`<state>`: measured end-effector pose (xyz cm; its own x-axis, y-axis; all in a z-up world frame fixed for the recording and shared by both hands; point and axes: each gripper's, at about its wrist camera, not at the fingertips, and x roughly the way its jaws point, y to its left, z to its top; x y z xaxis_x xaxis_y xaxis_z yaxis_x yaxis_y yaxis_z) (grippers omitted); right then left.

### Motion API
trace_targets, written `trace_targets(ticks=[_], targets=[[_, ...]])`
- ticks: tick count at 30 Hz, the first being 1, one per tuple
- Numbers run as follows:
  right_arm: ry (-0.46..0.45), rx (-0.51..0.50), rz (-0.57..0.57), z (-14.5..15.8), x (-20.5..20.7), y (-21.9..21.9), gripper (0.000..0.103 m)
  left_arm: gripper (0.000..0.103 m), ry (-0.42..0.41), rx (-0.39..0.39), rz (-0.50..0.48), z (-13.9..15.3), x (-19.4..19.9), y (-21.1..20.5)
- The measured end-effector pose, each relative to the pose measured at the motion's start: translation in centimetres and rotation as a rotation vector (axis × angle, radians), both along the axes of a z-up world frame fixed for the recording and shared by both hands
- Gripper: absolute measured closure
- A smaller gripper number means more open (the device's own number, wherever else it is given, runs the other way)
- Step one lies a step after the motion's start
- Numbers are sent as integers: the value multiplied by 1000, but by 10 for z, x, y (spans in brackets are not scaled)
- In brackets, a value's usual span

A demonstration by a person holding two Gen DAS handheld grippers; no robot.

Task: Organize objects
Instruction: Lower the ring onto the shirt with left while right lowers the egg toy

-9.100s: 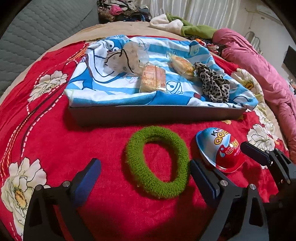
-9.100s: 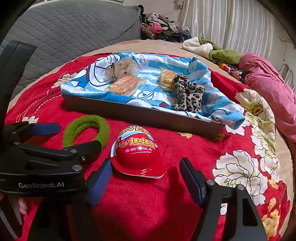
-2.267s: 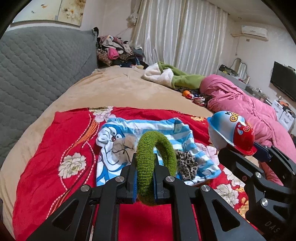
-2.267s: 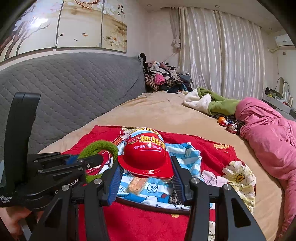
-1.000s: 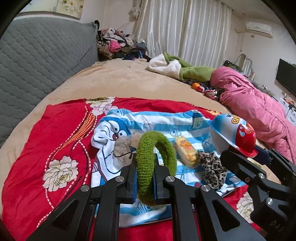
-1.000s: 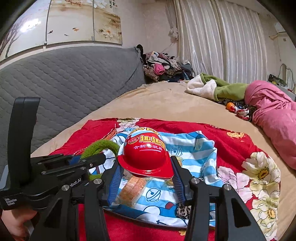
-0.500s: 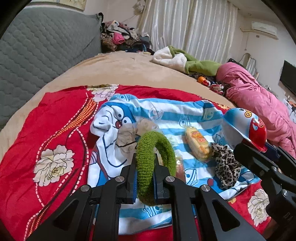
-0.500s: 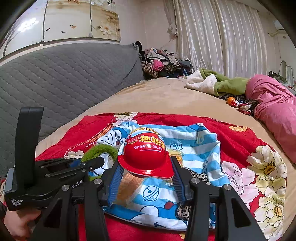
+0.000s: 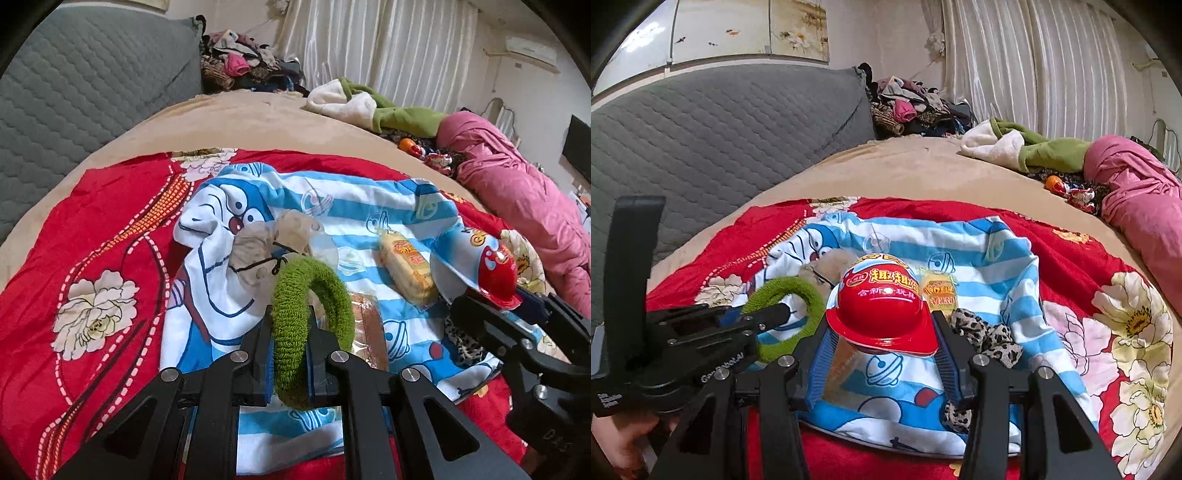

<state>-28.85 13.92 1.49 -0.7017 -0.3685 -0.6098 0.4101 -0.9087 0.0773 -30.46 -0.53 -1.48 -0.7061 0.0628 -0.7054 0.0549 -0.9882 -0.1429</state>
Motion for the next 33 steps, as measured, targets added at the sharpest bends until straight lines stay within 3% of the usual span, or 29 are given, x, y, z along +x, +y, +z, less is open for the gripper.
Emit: trace_targets(ticks=[12, 33], targets=[[-67, 44, -3, -30, -10, -2, 53, 91, -35, -3, 1, -15, -4, 1], [-151, 94, -1, -56, -20, -6, 53, 91, -74, -12, 1, -29, -6, 2]])
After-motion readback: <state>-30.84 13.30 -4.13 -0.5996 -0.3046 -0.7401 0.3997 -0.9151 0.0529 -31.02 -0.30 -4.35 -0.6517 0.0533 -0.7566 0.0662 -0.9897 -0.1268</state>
